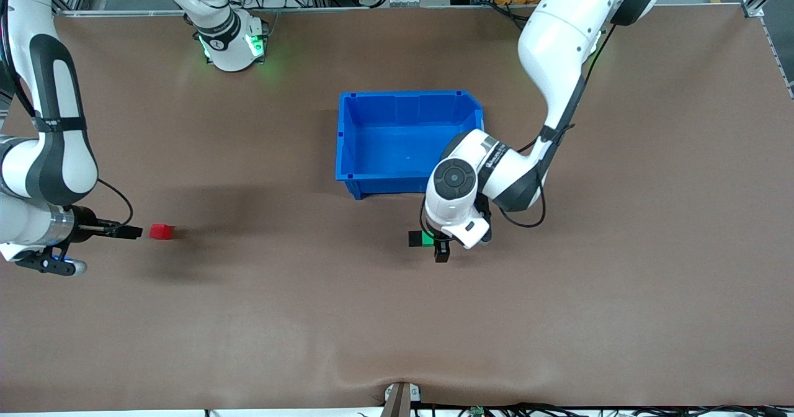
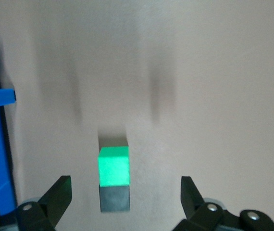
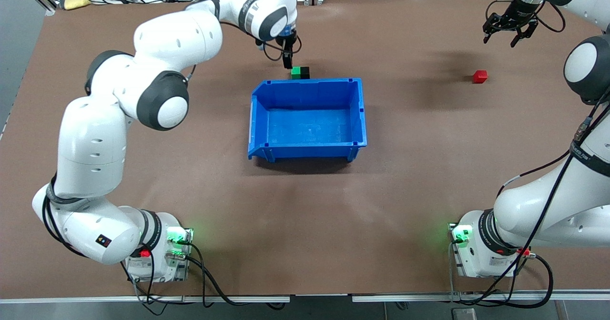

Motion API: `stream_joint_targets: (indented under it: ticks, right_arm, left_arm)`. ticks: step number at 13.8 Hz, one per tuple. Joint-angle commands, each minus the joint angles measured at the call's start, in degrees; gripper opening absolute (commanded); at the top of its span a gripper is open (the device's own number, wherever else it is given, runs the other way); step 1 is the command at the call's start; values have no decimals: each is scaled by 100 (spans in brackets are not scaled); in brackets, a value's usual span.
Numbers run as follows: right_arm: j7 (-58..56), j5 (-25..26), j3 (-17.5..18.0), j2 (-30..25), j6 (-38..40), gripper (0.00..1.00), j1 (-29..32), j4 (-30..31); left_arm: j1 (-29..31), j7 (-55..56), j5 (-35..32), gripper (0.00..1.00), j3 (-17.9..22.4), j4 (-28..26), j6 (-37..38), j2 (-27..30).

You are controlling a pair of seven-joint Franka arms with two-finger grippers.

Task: Attach green and red cubes to black cube
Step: 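Release the joined cubes and raise the left gripper away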

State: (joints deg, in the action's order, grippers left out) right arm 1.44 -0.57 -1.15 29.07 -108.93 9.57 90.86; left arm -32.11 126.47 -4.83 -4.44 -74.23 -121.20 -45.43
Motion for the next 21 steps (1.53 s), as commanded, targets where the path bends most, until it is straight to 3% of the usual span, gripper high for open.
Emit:
stream_joint_targets:
  ticks: [1,7,14,21]
  right_arm:
    - [-56,40,98,37,-23,100,124,-7]
    - [32,5,98,213,-50,100,124,-34]
    - [-39,13,89,344,-41,100,115,-34]
    - [-56,57,89,547,-338,100,124,-52]
  left_arm:
    - [29,-472,61,100,31,-127,420,410]
    - [310,-2230,70,100,22,-557,1685,1579]
    - [627,-4234,-36,100,48,-583,3223,2572]
    - [1355,-5990,-27,100,31,-1452,3454,3881]
